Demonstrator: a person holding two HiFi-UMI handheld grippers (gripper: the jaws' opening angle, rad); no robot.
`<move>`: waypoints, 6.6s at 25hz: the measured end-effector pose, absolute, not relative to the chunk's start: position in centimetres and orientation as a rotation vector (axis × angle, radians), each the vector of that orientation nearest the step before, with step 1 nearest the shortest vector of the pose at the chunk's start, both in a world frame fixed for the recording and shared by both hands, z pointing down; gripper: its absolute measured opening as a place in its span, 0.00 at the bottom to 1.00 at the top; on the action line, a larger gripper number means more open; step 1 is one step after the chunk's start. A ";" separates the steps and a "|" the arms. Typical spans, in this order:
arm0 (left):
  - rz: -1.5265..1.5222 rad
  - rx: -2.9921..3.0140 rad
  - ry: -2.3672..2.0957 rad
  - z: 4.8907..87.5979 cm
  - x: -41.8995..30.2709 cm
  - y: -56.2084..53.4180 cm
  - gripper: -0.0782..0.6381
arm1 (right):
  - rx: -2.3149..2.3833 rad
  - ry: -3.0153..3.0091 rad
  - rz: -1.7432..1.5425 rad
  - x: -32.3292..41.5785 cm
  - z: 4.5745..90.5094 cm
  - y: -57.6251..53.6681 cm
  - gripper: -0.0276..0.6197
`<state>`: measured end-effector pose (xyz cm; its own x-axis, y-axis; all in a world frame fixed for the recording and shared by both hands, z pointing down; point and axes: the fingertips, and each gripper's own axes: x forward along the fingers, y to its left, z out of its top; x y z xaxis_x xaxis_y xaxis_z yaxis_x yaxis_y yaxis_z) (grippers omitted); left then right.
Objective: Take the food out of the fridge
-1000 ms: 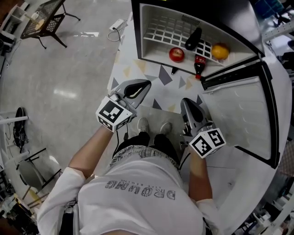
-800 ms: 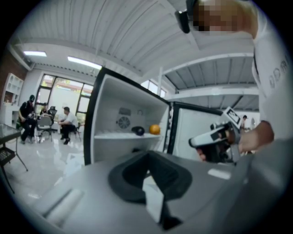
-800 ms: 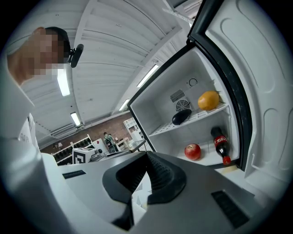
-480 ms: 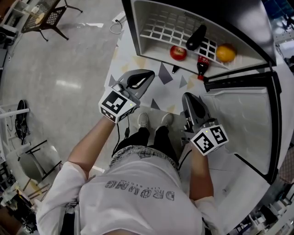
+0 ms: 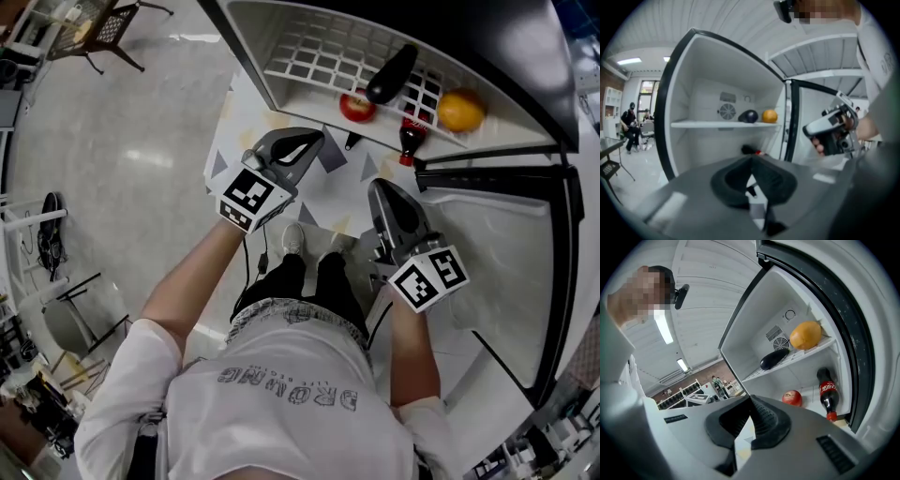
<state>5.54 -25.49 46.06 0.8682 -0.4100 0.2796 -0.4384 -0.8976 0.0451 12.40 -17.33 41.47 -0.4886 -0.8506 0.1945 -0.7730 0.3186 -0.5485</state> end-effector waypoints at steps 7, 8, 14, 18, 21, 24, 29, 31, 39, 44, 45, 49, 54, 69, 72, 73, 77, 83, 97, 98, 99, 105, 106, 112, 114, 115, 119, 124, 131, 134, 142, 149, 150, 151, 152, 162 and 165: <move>0.474 2.928 -0.676 48.7 7.7 -27.8 0.16 | -1.494 2.487 -0.912 12.9 42.7 -18.4 0.03; 0.479 2.929 -0.675 48.9 8.0 -28.1 0.17 | -1.491 2.491 -0.912 13.0 42.8 -18.5 0.03; 0.511 2.946 -0.657 50.4 9.7 -29.5 0.24 | -1.493 2.500 -0.911 13.2 43.9 -19.4 0.03; 0.544 2.963 -0.643 51.4 10.5 -30.3 0.30 | -1.499 2.490 -0.901 13.3 44.1 -19.7 0.03; 0.567 2.974 -0.647 52.0 11.1 -31.1 0.35 | -1.503 2.483 -0.904 13.4 44.5 -19.6 0.03; 0.591 2.997 -0.641 52.3 11.9 -31.7 0.41 | -1.509 2.478 -0.912 13.7 45.0 -19.5 0.03; 0.647 3.028 -0.620 53.2 13.0 -32.4 0.48 | -1.523 2.468 -0.922 14.1 45.9 -19.5 0.03; 0.672 3.035 -0.613 53.7 13.3 -32.8 0.51 | -1.522 2.471 -0.925 14.1 46.1 -19.6 0.03; 0.745 3.012 -0.542 55.6 14.4 -33.5 0.56 | -1.531 2.470 -0.933 14.1 46.6 -19.8 0.03; 0.759 2.992 -0.528 56.6 15.1 -33.6 0.58 | -1.537 2.472 -0.936 14.1 46.8 -19.8 0.03; 0.757 2.993 -0.529 56.6 15.2 -33.7 0.58 | -1.538 2.471 -0.935 14.1 46.8 -19.9 0.03; 0.757 3.005 -0.538 56.5 15.4 -33.8 0.58 | -1.545 2.468 -0.937 14.1 46.8 -19.9 0.03; 0.759 3.004 -0.544 56.4 15.1 -33.6 0.57 | -1.555 2.465 -0.938 14.0 47.0 -20.0 0.03; 0.601 3.023 -0.579 51.6 12.5 -30.0 0.57 | -1.583 2.467 -0.908 13.1 45.7 -19.4 0.03; 0.593 3.028 -0.587 50.6 11.8 -29.2 0.57 | -1.585 2.468 -0.894 12.8 45.1 -19.1 0.03; 0.588 3.029 -0.590 50.3 11.6 -29.0 0.57 | -1.587 2.468 -0.889 12.7 44.9 -19.0 0.03; 0.557 3.029 -0.604 48.9 10.6 -27.9 0.57 | -1.599 2.467 -0.875 12.4 44.2 -18.5 0.03; 0.532 3.034 -0.624 46.9 9.2 -26.5 0.56 | -1.608 2.463 -0.853 12.1 43.0 -17.7 0.03; 0.463 3.031 -0.679 41.7 5.2 -22.9 0.56 | -1.628 2.448 -0.781 11.8 39.8 -15.8 0.03; 0.457 3.031 -0.687 41.4 4.8 -22.7 0.56 | -1.629 2.452 -0.773 11.7 39.6 -15.7 0.03; 0.452 3.030 -0.695 41.0 4.4 -22.5 0.56 | -1.629 2.456 -0.766 11.7 39.5 -15.6 0.03; 0.419 3.031 -0.722 38.9 2.8 -21.7 0.56 | -1.622 2.456 -0.731 11.2 37.9 -15.4 0.03; 0.413 3.033 -0.728 38.6 2.6 -21.6 0.56 | -1.619 2.459 -0.721 11.1 37.6 -15.4 0.03; 0.386 3.036 -0.750 36.7 1.2 -20.9 0.56 | -1.613 2.463 -0.686 10.8 36.0 -15.2 0.03; 0.375 3.034 -0.763 36.2 0.7 -20.8 0.56 | -1.609 2.464 -0.675 10.7 35.6 -15.2 0.03; 0.370 3.034 -0.769 35.9 0.5 -20.8 0.56 | -1.607 2.464 -0.670 10.6 35.4 -15.2 0.03; 0.357 3.032 -0.788 35.1 0.1 -20.4 0.56 | -1.596 2.469 -0.650 10.5 34.6 -15.3 0.03; 0.334 3.037 -0.806 34.0 -0.2 -19.7 0.56 | -1.582 2.478 -0.619 10.6 33.5 -15.3 0.03; 0.313 3.047 -0.836 32.9 -0.7 -19.6 0.56 | -1.571 2.479 -0.602 11.0 32.6 -15.3 0.03; 0.301 3.053 -0.844 32.4 -0.7 -19.5 0.56 | -1.567 2.478 -0.599 11.3 32.4 -15.3 0.03; 0.273 3.063 -0.870 31.7 -0.5 -19.7 0.56 | -1.551 2.492 -0.598 11.5 32.2 -15.6 0.03; 0.268 3.051 -0.886 31.8 -0.2 -19.8 0.56 | -1.524 2.517 -0.591 11.7 32.3 -15.7 0.03; 0.269 3.050 -0.888 31.8 -0.1 -19.8 0.56 | -1.521 2.520 -0.593 11.7 32.3 -15.7 0.03; 0.271 3.048 -0.890 31.8 -0.1 -19.8 0.56 | -1.517 2.520 -0.596 11.8 32.4 -15.7 0.03; 0.273 3.047 -0.892 31.8 0.0 -19.8 0.56 | -1.515 2.520 -0.599 11.8 32.4 -15.7 0.03; 0.293 3.050 -0.908 32.0 0.7 -19.9 0.56 | -1.500 2.537 -0.612 12.3 32.6 -16.0 0.03; 0.293 3.048 -0.917 32.0 0.8 -19.9 0.56 | -1.494 2.541 -0.613 12.4 32.7 -16.1 0.03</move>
<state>0.81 -19.92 32.00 0.8187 -0.5518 0.1588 -0.5417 -0.8340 -0.1051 12.39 -16.08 32.67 -0.5012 -0.8606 0.0909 -0.8075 0.4272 -0.4068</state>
